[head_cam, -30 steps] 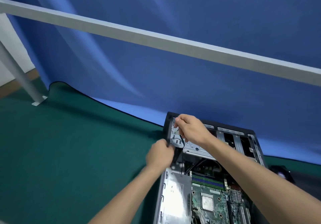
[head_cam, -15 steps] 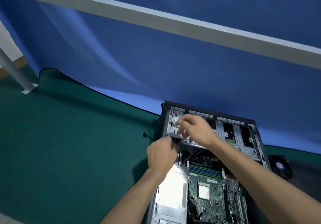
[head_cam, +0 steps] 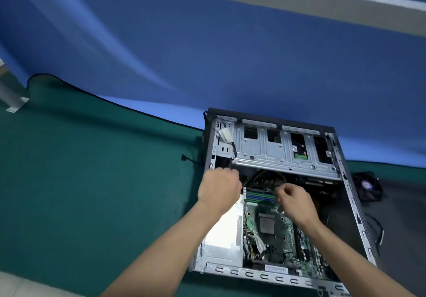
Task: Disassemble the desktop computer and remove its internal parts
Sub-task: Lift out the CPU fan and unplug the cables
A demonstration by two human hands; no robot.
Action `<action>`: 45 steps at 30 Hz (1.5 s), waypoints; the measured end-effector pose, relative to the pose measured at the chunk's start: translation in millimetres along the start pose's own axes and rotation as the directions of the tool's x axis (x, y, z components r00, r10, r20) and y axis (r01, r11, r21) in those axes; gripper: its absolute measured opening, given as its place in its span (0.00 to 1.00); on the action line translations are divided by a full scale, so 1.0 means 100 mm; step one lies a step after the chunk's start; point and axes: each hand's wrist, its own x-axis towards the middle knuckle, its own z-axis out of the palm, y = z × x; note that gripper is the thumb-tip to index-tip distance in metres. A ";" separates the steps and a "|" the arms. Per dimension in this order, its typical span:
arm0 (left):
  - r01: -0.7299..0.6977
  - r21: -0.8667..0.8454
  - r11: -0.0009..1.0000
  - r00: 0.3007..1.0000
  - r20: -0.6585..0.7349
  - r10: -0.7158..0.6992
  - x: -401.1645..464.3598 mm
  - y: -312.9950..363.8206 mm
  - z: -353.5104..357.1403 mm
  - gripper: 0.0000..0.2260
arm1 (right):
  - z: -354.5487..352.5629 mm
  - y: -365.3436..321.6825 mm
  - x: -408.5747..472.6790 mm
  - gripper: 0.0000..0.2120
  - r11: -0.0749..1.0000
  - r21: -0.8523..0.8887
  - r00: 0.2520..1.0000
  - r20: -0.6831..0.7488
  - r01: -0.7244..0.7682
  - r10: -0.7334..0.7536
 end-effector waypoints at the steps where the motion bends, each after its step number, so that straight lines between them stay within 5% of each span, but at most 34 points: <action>1: -0.006 0.007 1.000 1.000 0.000 0.006 0.00 0.02 0.01 0.13 | 0.03 0.06 0.03 0.09 0.999 -0.006 0.999 -0.029 -0.033 0.033; 7: -0.131 -0.094 0.987 0.989 0.059 0.137 0.05 0.06 0.08 0.15 | 0.19 0.26 0.21 0.12 0.976 -0.095 0.977 -0.099 -0.197 0.187; 14: 0.110 -0.203 0.973 0.971 0.231 -0.061 0.17 0.21 0.14 0.12 | 0.30 0.20 0.47 0.18 0.920 -0.244 0.948 -0.164 -0.306 0.272; 20: 0.137 -0.190 0.972 0.971 0.219 -0.094 0.19 0.21 0.18 0.13 | 0.33 0.23 0.60 0.24 0.842 -0.459 0.958 -0.146 -0.285 0.246; 27: 0.162 -0.155 0.975 0.970 0.207 -0.128 0.20 0.20 0.22 0.13 | 0.32 0.29 0.74 0.17 0.794 -0.544 0.961 -0.110 -0.272 0.254; 36: 0.190 -0.169 0.967 0.966 0.206 -0.154 0.20 0.22 0.20 0.14 | 0.30 0.32 0.73 0.13 0.600 -0.800 0.994 0.060 -0.008 0.095; 45: 0.196 -0.172 0.965 0.968 0.192 -0.162 0.19 0.22 0.20 0.14 | 0.32 0.46 0.75 0.26 0.860 -0.484 0.983 -0.153 -0.165 0.103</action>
